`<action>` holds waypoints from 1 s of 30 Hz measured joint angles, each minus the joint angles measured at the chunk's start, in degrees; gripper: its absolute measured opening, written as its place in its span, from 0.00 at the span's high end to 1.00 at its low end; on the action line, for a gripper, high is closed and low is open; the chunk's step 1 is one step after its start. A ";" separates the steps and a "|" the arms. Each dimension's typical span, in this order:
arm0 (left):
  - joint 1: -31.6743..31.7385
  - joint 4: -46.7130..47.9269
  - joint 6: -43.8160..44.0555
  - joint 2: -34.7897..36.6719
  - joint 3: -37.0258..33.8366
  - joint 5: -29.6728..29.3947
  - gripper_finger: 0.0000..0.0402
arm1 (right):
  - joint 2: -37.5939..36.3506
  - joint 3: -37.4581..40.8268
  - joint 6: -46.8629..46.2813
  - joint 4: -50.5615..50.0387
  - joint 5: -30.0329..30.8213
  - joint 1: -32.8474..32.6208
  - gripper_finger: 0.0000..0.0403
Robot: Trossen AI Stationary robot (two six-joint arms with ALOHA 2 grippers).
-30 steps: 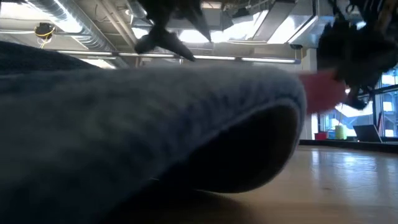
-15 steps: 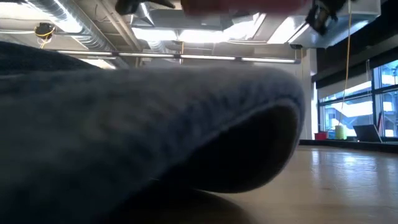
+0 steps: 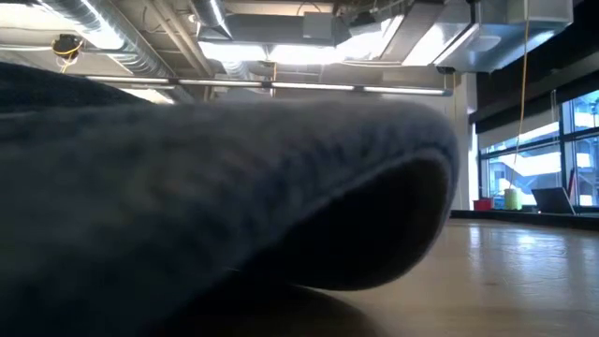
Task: Pick & Place hat
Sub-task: Put the dark red cap into the left transparent bin
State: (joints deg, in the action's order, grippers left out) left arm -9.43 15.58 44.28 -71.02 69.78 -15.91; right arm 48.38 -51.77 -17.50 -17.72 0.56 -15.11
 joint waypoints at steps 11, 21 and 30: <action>2.02 5.37 -1.22 2.26 -0.04 -1.99 0.48 | -0.17 -0.02 -0.23 -0.13 -2.27 -0.07 0.96; 3.24 4.45 -3.07 5.42 0.00 -0.46 0.48 | -0.13 -0.02 0.11 -0.26 -2.19 -0.04 0.96; 3.23 -0.33 -3.15 3.47 0.00 3.73 0.48 | -0.15 -0.02 1.72 2.12 -0.22 0.11 0.96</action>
State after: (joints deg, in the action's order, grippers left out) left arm -6.20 15.25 41.14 -67.55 69.78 -12.18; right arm 48.23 -51.79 -15.78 -15.59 0.34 -15.01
